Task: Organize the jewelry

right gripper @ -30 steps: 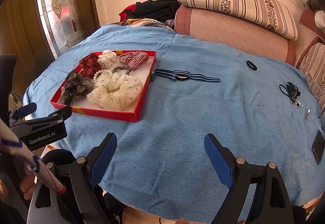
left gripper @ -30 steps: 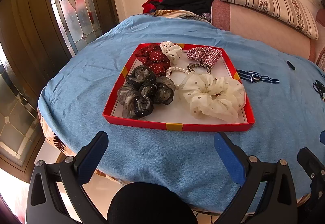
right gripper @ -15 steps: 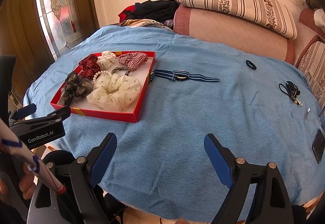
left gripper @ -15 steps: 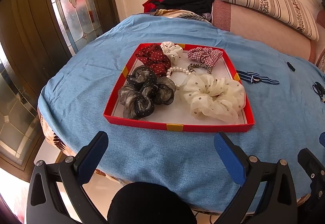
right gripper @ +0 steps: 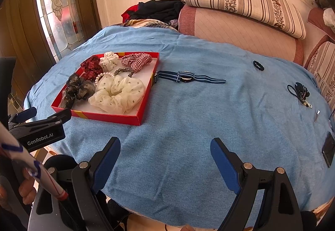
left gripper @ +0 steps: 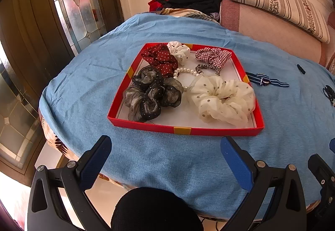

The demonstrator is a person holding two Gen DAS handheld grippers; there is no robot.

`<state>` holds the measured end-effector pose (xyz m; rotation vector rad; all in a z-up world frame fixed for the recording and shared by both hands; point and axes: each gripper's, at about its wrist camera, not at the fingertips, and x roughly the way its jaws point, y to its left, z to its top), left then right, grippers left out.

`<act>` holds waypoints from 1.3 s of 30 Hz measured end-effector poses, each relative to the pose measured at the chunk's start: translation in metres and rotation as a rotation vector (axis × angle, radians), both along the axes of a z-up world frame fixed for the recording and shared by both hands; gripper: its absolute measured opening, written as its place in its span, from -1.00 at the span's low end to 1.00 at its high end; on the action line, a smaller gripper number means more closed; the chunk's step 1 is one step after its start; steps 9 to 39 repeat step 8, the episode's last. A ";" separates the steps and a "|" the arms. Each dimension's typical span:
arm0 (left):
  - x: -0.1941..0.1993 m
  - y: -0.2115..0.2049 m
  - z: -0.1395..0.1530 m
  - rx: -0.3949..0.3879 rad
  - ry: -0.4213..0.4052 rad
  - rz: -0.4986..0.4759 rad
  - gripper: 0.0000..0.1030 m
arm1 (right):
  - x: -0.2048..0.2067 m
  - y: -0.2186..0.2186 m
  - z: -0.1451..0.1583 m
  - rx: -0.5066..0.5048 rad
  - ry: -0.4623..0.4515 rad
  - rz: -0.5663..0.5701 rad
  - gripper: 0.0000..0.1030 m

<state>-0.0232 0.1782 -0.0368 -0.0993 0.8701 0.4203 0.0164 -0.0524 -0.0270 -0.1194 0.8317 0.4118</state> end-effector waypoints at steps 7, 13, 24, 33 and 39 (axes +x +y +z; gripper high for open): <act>-0.007 0.000 0.007 0.030 -0.053 -0.017 1.00 | 0.002 -0.004 -0.003 0.004 0.006 -0.008 0.76; -0.006 0.000 0.007 0.024 -0.048 -0.015 1.00 | 0.002 -0.005 -0.004 0.007 0.009 -0.011 0.76; -0.006 0.000 0.007 0.024 -0.048 -0.015 1.00 | 0.002 -0.005 -0.004 0.007 0.009 -0.011 0.76; -0.006 0.000 0.007 0.024 -0.048 -0.015 1.00 | 0.002 -0.005 -0.004 0.007 0.009 -0.011 0.76; -0.006 0.000 0.007 0.024 -0.048 -0.015 1.00 | 0.002 -0.005 -0.004 0.007 0.009 -0.011 0.76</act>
